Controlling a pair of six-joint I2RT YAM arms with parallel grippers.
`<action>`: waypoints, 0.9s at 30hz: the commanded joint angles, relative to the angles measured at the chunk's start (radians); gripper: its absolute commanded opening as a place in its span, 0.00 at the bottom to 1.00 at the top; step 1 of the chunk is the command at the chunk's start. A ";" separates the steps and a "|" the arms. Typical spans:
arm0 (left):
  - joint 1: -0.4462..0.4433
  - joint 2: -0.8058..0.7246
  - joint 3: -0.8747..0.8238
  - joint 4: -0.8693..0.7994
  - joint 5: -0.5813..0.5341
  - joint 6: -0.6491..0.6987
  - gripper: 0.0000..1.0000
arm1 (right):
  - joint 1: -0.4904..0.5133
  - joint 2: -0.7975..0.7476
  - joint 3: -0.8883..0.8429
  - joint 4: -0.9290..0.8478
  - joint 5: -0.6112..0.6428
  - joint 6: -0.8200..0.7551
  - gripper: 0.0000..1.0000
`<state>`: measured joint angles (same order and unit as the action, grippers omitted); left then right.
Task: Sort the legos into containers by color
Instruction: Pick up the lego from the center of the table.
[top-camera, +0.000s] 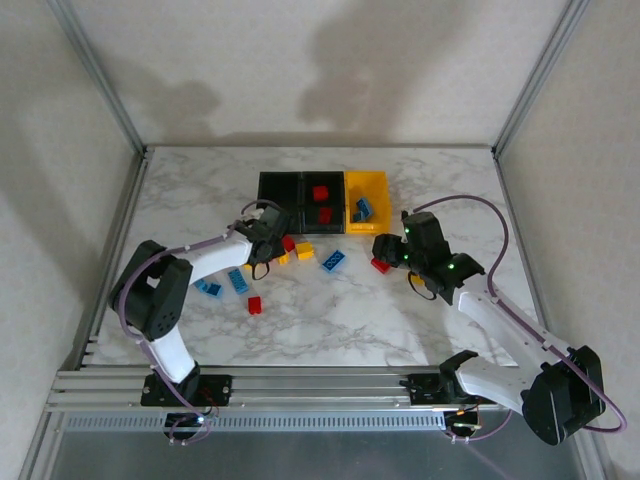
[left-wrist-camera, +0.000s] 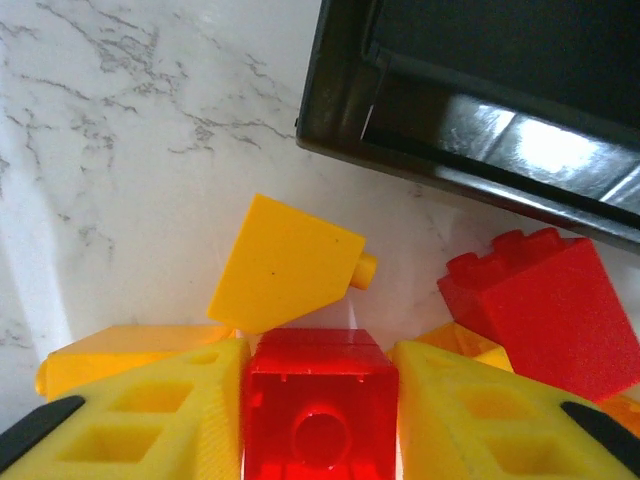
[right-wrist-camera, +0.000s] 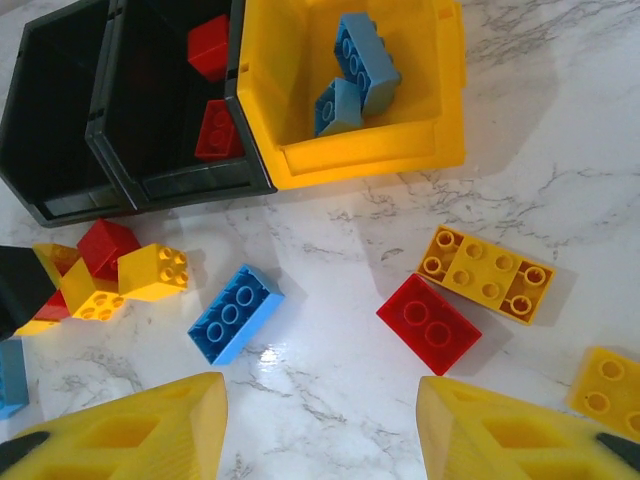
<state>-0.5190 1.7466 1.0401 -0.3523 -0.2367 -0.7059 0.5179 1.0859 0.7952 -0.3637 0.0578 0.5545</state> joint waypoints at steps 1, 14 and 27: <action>0.010 0.010 0.022 -0.013 -0.016 0.011 0.39 | 0.007 -0.019 0.002 -0.017 0.025 0.002 0.53; 0.012 -0.144 0.008 -0.074 0.024 0.022 0.19 | 0.029 -0.062 -0.019 0.051 -0.110 -0.040 0.53; -0.045 -0.251 0.108 -0.138 0.073 0.007 0.18 | 0.111 -0.162 -0.110 0.151 -0.303 -0.077 0.54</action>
<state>-0.5400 1.5120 1.0889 -0.4549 -0.1802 -0.6998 0.6209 0.9596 0.6998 -0.2596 -0.2081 0.4889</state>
